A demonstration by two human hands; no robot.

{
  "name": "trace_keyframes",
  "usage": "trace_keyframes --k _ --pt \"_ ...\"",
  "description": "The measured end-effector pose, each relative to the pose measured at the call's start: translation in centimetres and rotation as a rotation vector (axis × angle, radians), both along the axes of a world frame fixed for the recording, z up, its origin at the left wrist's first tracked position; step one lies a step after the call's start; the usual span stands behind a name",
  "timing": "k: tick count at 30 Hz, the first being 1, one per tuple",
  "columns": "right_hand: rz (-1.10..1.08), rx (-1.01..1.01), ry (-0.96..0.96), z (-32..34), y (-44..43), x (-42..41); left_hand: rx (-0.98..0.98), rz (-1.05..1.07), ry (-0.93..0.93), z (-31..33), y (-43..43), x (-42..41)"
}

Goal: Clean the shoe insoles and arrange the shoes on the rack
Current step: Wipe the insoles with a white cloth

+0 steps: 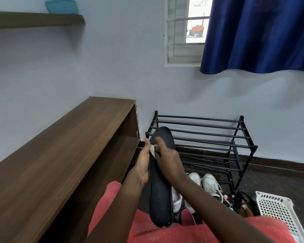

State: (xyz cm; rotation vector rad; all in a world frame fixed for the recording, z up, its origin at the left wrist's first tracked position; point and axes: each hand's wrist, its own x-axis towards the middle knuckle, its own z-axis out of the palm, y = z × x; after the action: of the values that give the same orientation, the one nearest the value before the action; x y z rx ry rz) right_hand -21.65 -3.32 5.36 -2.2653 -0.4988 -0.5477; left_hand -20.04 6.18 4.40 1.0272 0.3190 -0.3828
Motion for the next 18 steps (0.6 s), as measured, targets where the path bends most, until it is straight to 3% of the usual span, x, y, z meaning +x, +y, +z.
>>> trace_keyframes --k 4,8,12,18 --pt "-0.078 0.017 0.051 1.7 -1.2 3.3 -0.015 -0.079 -0.022 0.3 -0.6 -0.8" --pt "-0.176 0.182 0.140 2.4 -1.8 4.4 -0.032 -0.135 -0.030 0.9 -0.6 -1.4" --pt "-0.031 0.119 0.114 1.5 -0.6 1.6 -0.032 -0.061 -0.012 1.0 -0.4 -0.7" --pt "0.076 0.050 0.131 0.0 0.1 -2.9 0.132 0.001 0.009 0.4 1.2 0.1"
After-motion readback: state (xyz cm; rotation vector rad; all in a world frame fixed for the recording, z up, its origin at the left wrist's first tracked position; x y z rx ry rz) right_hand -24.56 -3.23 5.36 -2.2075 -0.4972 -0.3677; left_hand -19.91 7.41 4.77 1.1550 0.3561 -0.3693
